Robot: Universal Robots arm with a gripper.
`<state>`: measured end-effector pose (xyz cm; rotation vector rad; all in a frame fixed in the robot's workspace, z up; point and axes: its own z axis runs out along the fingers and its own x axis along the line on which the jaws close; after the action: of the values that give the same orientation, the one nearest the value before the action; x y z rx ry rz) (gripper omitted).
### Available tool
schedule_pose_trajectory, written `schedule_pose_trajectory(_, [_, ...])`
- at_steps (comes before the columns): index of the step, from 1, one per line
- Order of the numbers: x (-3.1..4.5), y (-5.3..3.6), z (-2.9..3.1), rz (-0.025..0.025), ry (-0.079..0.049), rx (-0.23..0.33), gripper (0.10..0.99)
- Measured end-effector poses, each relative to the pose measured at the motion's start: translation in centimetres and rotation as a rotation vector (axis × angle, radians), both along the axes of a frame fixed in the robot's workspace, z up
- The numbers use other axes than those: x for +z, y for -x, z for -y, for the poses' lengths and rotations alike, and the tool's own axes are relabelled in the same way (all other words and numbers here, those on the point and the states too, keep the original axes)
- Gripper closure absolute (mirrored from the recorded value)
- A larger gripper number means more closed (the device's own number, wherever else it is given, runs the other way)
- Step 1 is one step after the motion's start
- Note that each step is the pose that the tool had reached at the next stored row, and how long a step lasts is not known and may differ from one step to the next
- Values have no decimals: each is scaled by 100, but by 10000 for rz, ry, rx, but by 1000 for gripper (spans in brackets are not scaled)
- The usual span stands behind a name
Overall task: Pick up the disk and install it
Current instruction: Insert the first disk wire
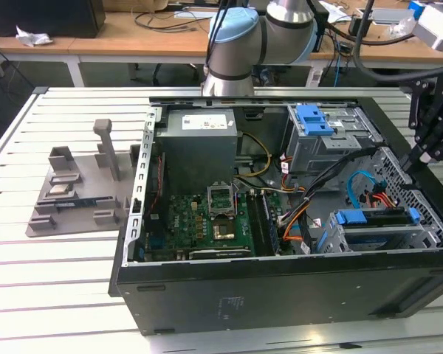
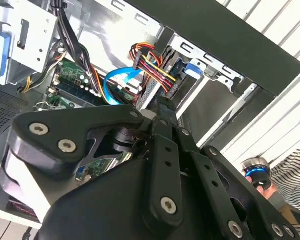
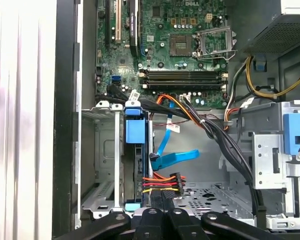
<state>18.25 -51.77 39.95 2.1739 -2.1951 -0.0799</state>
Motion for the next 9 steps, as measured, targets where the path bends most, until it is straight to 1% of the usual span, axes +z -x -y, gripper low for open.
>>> schedule_pose_trajectory(3, [91, 0, -1, 0, 1, 1, 980])
schedule_pose_trajectory(5, [129, 0, -1, 0, -1, 1, 980])
schedule_pose_trajectory(9, [136, 0, -1, 0, -3, 0, 980])
